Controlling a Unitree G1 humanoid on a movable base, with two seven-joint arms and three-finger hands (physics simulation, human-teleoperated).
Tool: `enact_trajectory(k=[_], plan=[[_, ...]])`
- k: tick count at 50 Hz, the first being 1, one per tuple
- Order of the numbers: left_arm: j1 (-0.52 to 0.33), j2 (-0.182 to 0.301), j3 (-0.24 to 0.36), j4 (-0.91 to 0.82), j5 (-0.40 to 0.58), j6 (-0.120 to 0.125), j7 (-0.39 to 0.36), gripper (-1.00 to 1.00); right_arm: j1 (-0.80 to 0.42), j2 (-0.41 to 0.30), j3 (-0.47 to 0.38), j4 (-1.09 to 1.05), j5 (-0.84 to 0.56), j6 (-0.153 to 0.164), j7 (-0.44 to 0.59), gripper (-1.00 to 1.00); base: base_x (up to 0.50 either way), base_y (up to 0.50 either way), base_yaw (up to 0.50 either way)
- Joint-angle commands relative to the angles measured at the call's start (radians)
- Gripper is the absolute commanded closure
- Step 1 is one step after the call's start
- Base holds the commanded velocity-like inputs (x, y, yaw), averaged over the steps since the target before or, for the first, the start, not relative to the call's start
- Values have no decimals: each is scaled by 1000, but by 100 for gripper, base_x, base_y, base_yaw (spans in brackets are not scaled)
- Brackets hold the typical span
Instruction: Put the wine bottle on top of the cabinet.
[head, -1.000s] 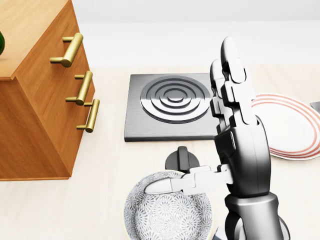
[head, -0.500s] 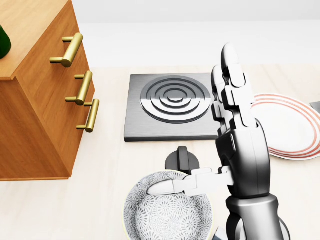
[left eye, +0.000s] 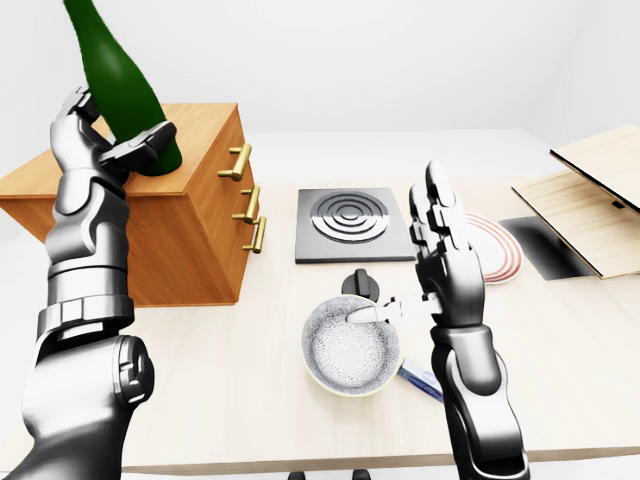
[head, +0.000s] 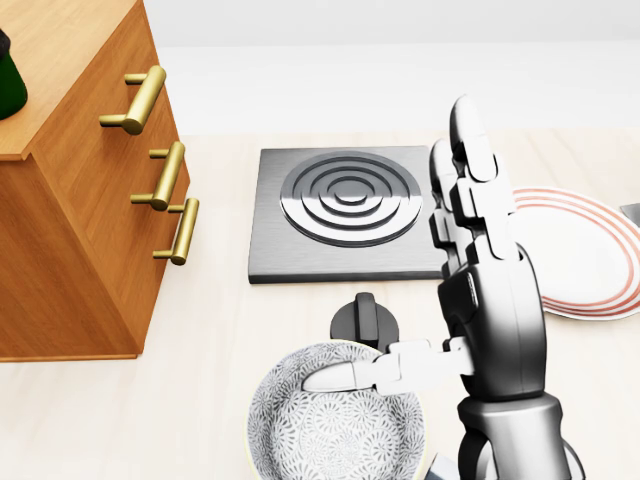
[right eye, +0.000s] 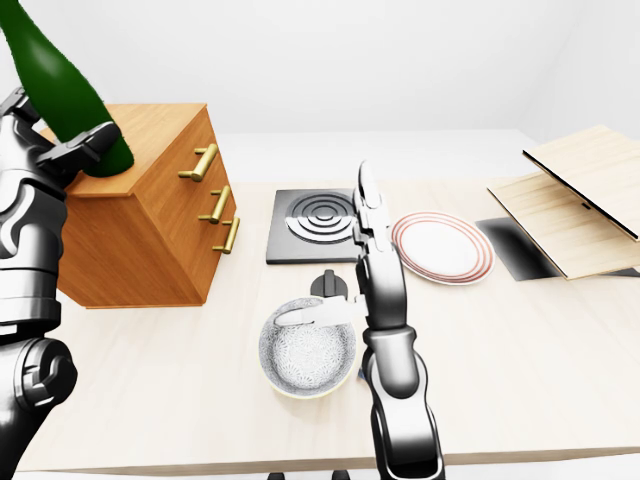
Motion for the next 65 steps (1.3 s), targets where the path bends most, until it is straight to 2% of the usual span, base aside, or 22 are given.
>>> enact_trajectory(k=[1,3,6,12,13,16,22,30,35,40,44,45,50,53,54,56,57,59,60,61,63,65], plan=[[59,-2,-3,26,31,-1,11,-36,9,-2,-6,-2,5,0,-2,-100,0,0,0],[57,-3,-3,33,33,-5,11,-46,9,-2,-5,1,4,0,-2,-100,0,0,0],[54,-3,-4,39,35,-7,9,-80,7,-2,-4,4,4,0,-3,-100,0,0,0],[56,1,-2,45,36,-12,5,-82,6,-2,-4,4,3,0,-5,-100,0,0,0],[58,1,-3,43,38,-13,6,-100,4,-1,-3,0,2,0,-5,-100,0,0,0],[61,2,-2,47,40,-17,7,-100,2,-2,-3,3,1,0,-5,-100,0,0,0],[69,23,11,-13,19,3,17,-100,-6,-2,-5,10,-2,0,-4,-100,0,0,0],[96,170,98,-454,-96,3,131,-100,-7,1,2,13,-7,0,-4,-100,0,0,0],[116,297,170,-761,-250,3,228,-100,6,2,6,31,-3,0,-6,-100,0,0,0],[143,400,230,-943,-449,3,332,-100,14,1,0,30,4,0,-5,-100,0,0,0],[239,487,297,-1065,-621,3,428,-100,22,-1,-2,24,9,0,-5,-100,0,0,0],[248,496,295,-1065,-632,3,434,-100,22,-1,-2,24,9,0,-6,-100,0,0,0],[471,523,443,-1251,-816,3,519,-100,35,-3,-5,12,17,0,-6,-100,0,0,0],[648,382,522,-1442,-819,3,519,-100,49,-5,-3,-3,20,0,-7,-100,0,0,0],[712,304,527,-1529,-795,3,504,-100,56,-6,-3,-9,23,0,-8,-100,0,0,0],[769,209,521,-1611,-761,3,475,-100,66,-7,1,-16,23,0,-10,-100,0,0,0],[825,113,496,-1680,-716,3,443,-100,76,-9,5,-27,23,0,-11,-100,0,0,0],[891,-14,427,-1754,-548,3,340,-100,88,-12,8,-39,26,0,-11,-100,0,0,0],[897,-68,414,-1769,-519,3,320,-100,92,-14,7,-42,28,0,-10,-100,0,0,0],[971,-130,341,-1785,-424,3,252,-100,99,-14,-1,-47,35,0,-10,-100,0,0,0],[1049,-191,259,-1791,-315,3,200,-100,110,-17,-3,-48,39,0,-11,-100,0,0,0],[1135,-287,153,-1791,-182,3,133,-100,131,-19,-1,-55,45,0,-13,-100,0,0,0]])
